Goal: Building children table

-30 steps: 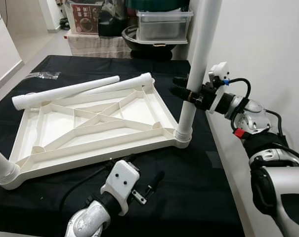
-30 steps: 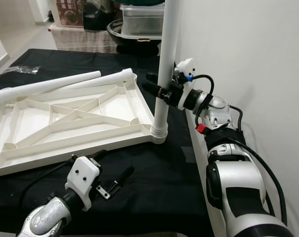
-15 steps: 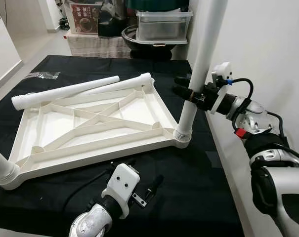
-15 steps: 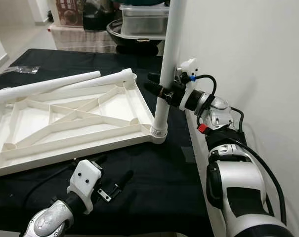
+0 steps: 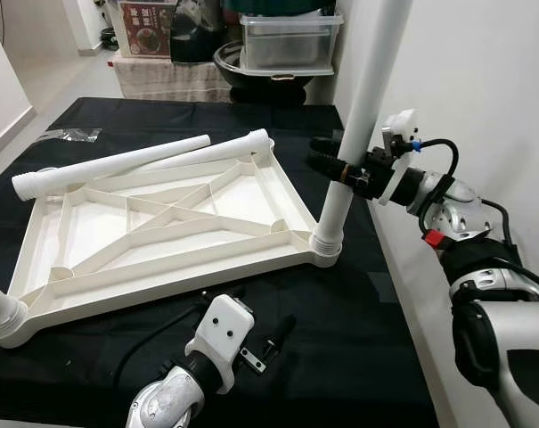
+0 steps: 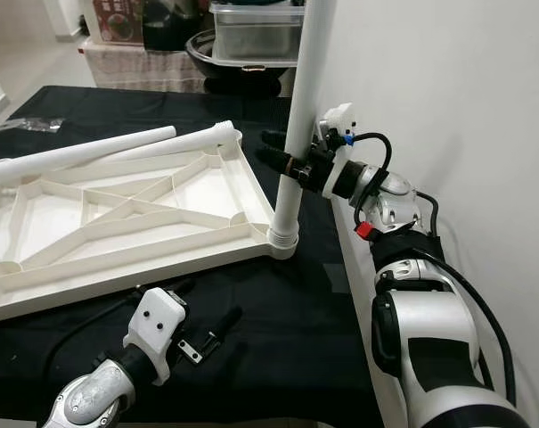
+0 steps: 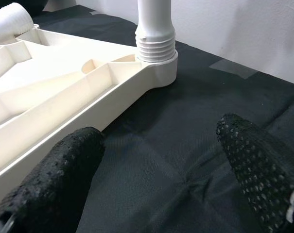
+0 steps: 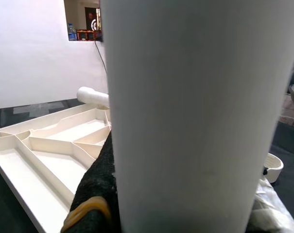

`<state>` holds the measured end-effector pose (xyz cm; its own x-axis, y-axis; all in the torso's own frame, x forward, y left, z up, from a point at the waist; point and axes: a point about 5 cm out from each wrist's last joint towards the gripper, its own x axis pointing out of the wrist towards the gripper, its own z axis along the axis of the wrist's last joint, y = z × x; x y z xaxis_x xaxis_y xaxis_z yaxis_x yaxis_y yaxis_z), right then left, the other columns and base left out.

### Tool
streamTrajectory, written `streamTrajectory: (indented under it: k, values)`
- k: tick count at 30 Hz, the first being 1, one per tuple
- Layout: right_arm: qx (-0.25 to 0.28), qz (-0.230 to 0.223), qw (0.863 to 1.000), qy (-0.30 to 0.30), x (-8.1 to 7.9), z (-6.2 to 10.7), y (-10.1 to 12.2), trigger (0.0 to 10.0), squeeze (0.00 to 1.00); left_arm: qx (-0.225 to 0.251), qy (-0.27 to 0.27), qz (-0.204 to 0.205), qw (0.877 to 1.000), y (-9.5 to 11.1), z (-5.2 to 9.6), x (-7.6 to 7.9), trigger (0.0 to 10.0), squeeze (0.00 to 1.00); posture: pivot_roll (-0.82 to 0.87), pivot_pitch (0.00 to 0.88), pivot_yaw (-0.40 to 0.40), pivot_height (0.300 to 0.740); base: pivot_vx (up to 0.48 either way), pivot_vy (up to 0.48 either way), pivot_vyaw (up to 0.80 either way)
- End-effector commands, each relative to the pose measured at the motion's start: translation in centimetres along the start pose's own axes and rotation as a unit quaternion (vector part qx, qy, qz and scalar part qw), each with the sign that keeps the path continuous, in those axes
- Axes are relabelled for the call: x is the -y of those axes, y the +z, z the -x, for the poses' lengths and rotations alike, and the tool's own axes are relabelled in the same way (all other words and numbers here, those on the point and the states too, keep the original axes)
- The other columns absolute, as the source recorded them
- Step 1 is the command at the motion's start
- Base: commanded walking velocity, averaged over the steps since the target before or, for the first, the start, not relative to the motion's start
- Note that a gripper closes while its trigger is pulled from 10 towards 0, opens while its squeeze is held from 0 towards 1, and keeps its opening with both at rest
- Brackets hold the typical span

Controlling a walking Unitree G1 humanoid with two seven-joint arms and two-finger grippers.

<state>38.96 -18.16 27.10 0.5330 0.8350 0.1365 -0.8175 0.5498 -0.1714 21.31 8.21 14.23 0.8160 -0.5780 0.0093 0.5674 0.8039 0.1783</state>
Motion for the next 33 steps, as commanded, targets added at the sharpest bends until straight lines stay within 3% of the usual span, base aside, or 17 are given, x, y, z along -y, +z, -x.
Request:
streamTrajectory:
  k: [1,9,11,18,23,29,33]
  values:
    - [-0.043,-0.022,0.999,0.018,-0.8,-0.3,-2.1,0.0,0.0,-0.01,-0.001,-0.001,1.0,-0.6,0.0,0.0,10.0,0.0,0.07,0.122,-0.046,0.74,0.0,0.0,0.0]
    - [-0.072,-0.007,0.997,-0.006,-1.3,-0.9,-3.6,0.0,0.0,-0.011,-0.003,-0.003,1.0,-0.7,0.0,0.1,10.0,0.0,0.07,0.115,-0.047,0.74,0.0,0.0,0.0]
    - [-0.077,-0.003,0.996,-0.047,-1.0,-1.0,-3.9,0.0,0.0,-0.009,-0.005,-0.006,1.0,-0.6,0.0,0.3,10.0,0.0,0.07,0.109,-0.048,0.74,0.0,0.0,0.0]
    - [-0.075,-0.013,0.991,-0.111,-0.4,-0.7,-4.2,0.0,0.0,-0.009,-0.005,-0.007,1.0,-0.7,0.0,0.3,10.0,0.0,0.06,0.096,-0.048,0.74,0.0,0.0,0.0]
    - [-0.046,-0.035,0.985,-0.162,0.4,-0.6,-3.6,0.0,0.0,-0.008,-0.007,-0.006,1.0,-0.8,-0.1,0.4,10.0,0.0,0.06,0.093,-0.05,0.74,0.0,0.0,0.0]
    - [-0.042,-0.024,0.977,-0.206,0.7,-0.5,-3.7,0.0,0.0,-0.008,-0.008,-0.006,1.0,-0.8,-0.1,0.4,10.0,0.0,0.06,0.088,-0.047,0.74,0.0,0.0,0.0]
    - [-0.047,-0.014,0.978,-0.203,0.1,-0.8,-4.3,0.0,0.0,-0.008,-0.009,-0.006,1.0,-0.8,-0.1,0.5,10.0,0.0,0.06,0.085,-0.046,0.74,0.0,0.0,0.0]
